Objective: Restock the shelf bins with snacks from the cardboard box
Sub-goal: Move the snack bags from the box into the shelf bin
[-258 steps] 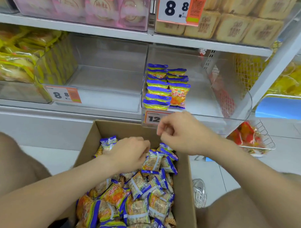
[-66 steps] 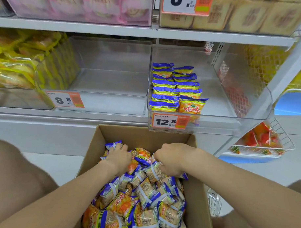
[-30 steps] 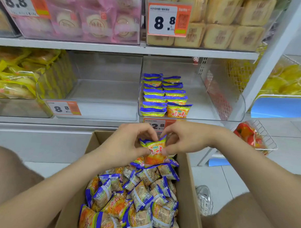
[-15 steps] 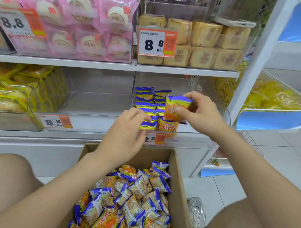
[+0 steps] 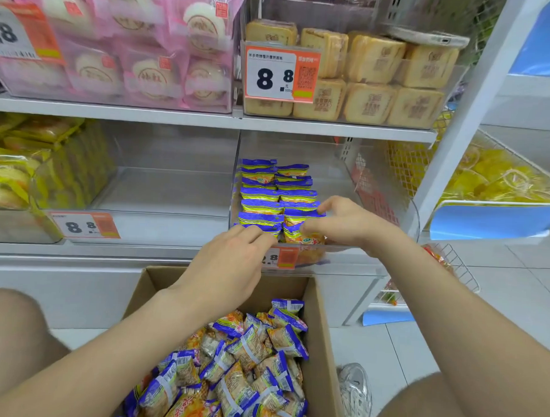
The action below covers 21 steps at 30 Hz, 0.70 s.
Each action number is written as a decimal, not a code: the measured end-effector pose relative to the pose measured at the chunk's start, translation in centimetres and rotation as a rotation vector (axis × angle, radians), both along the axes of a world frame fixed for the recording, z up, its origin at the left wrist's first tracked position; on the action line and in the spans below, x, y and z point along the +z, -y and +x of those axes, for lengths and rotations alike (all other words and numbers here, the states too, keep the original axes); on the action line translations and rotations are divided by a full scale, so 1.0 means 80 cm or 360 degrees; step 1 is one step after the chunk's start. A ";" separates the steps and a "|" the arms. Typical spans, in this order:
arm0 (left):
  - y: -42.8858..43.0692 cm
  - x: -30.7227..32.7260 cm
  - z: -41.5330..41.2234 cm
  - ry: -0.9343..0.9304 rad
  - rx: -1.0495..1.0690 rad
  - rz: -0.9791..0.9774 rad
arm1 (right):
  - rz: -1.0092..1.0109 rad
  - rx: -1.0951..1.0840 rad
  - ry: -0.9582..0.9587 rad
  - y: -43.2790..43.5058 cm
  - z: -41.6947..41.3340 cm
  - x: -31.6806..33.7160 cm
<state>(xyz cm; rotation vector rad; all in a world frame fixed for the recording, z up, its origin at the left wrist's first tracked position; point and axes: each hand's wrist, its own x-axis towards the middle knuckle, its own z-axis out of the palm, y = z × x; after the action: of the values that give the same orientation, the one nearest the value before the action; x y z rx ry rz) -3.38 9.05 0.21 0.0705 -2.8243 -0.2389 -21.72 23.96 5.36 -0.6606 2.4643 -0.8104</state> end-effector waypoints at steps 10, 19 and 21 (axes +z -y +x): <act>0.005 -0.010 -0.002 -0.0027 -0.0074 -0.0031 | -0.0044 0.0129 0.0262 0.014 -0.009 -0.007; 0.012 -0.012 0.011 -0.0072 -0.0120 0.0110 | 0.0094 0.0005 -0.0185 0.007 -0.005 -0.016; 0.010 -0.012 0.020 -0.0223 -0.0100 0.0084 | -0.0052 -0.0104 -0.0721 -0.001 0.011 -0.016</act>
<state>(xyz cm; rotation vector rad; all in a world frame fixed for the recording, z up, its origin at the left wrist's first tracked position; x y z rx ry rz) -1.81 8.21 -0.75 -0.0231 -2.6833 -0.3194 -20.83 24.01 4.06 -0.8579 2.8950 -0.7959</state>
